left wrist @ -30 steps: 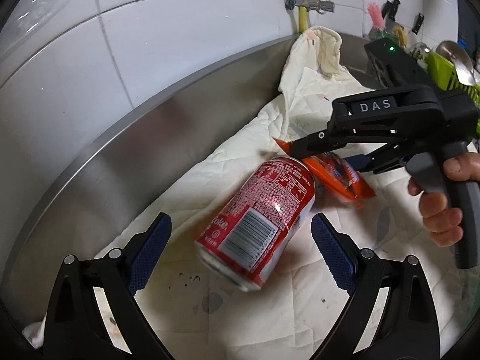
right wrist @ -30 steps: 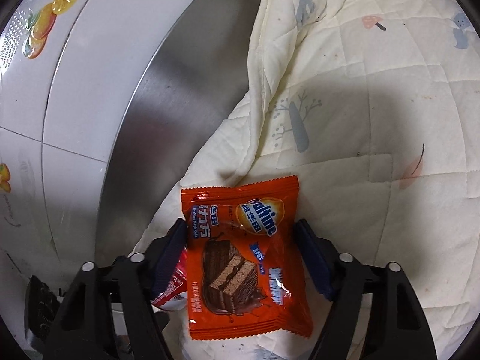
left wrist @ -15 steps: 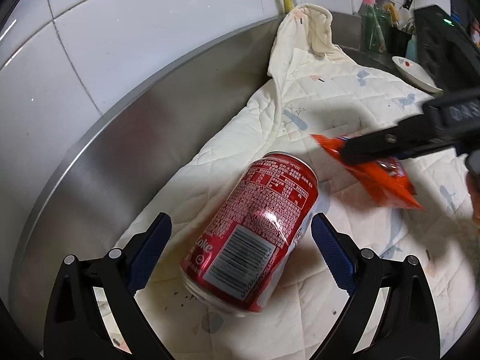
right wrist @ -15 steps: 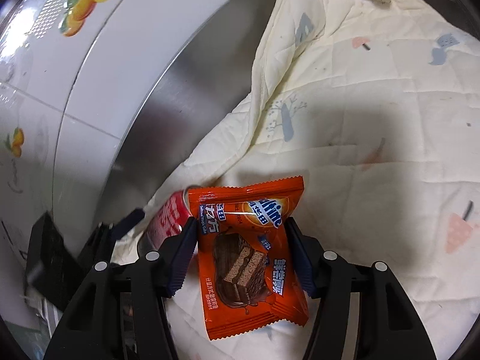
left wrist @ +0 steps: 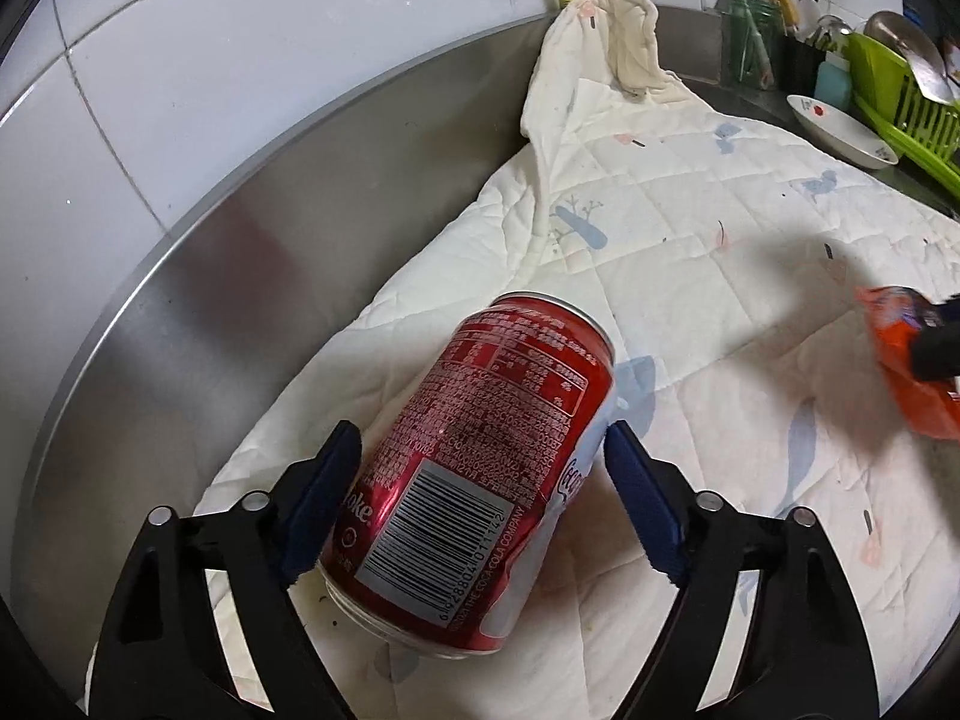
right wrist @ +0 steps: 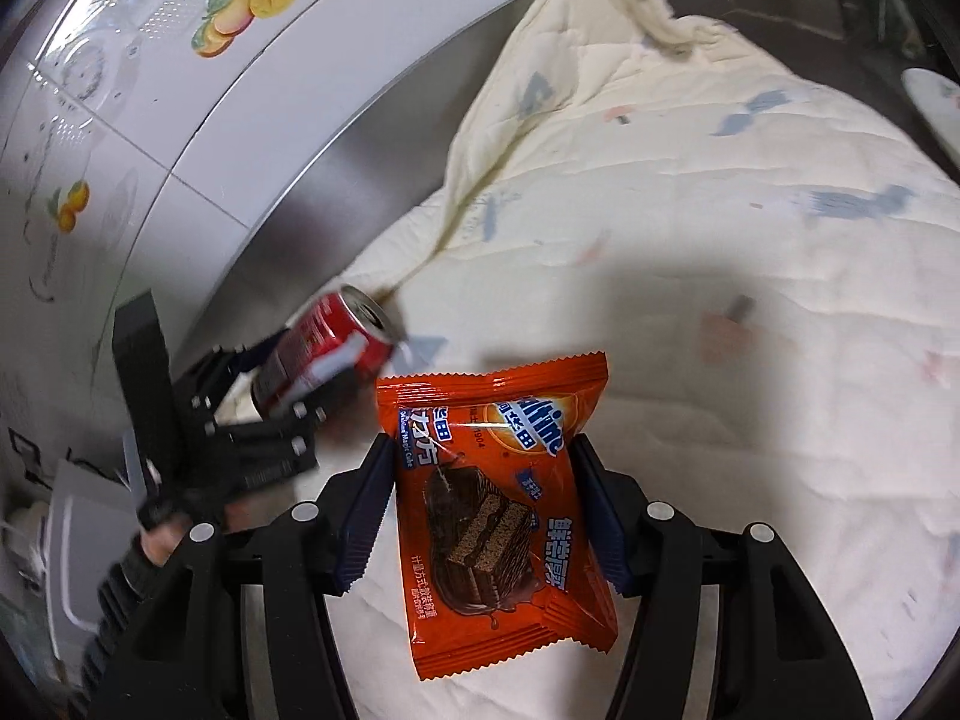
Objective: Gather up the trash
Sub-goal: 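Grasp the red cola can with the left gripper while the right gripper lifts the snack bag, then carry the cola can and snack bag over the basket and open both grippers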
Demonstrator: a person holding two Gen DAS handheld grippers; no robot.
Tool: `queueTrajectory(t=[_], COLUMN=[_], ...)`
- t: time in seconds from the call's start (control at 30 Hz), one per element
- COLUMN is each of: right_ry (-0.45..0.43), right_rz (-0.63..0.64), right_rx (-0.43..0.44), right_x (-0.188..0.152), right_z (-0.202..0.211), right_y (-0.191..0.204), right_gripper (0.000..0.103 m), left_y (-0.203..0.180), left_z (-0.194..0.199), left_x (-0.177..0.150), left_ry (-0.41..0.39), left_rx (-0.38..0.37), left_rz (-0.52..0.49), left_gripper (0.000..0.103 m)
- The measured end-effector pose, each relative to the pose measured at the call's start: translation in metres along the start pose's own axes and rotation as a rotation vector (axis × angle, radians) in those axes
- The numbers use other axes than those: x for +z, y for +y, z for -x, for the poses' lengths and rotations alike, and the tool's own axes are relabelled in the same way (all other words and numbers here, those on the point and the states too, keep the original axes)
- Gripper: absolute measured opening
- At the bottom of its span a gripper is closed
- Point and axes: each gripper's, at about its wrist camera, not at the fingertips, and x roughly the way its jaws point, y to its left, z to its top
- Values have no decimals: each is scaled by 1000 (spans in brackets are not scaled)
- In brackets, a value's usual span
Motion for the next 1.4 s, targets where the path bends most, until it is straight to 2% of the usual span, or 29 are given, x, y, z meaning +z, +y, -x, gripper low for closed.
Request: queueTrajectory(t=[0.23, 0.37, 0.6, 0.7, 0.83, 0.93, 1.07, 1.17, 1.4], right_ry=[-45, -74, -119, -133, -157, -166, -176, -183, -183], right_rz=[-21, -54, -119, -148, -187, -208, -246, -281, -274], right_rx=[-64, -95, -149, -169, -189, -233, -290, -327, -427], right_x=[-41, -67, -113, -128, -148, -165, -183, -196, -212], right_z=[46, 70, 115, 130, 151, 167, 184, 194, 203], right_y=[-29, -46, -81, -95, -112, -127, -148, -162, -176], right_gripper=[57, 57, 57, 57, 57, 57, 57, 57, 57], left_y=[-6, -11, -37, -49, -49, -52, -58, -60, -63], left_z=[16, 31, 52, 50, 41, 35, 28, 24, 36], left_x=[-5, -9, -18, -20, -17, -13, -12, -14, -14], left_ry=[-21, -39, -45, -14, 28, 51, 61, 65, 21], left_rx=[9, -30, -72, -65, -78, -91, -79, -74, -66], left_rz=[22, 50, 31, 8, 34, 34, 10, 10, 41], left_gripper=[70, 68, 65, 66, 68, 79, 80, 68, 66])
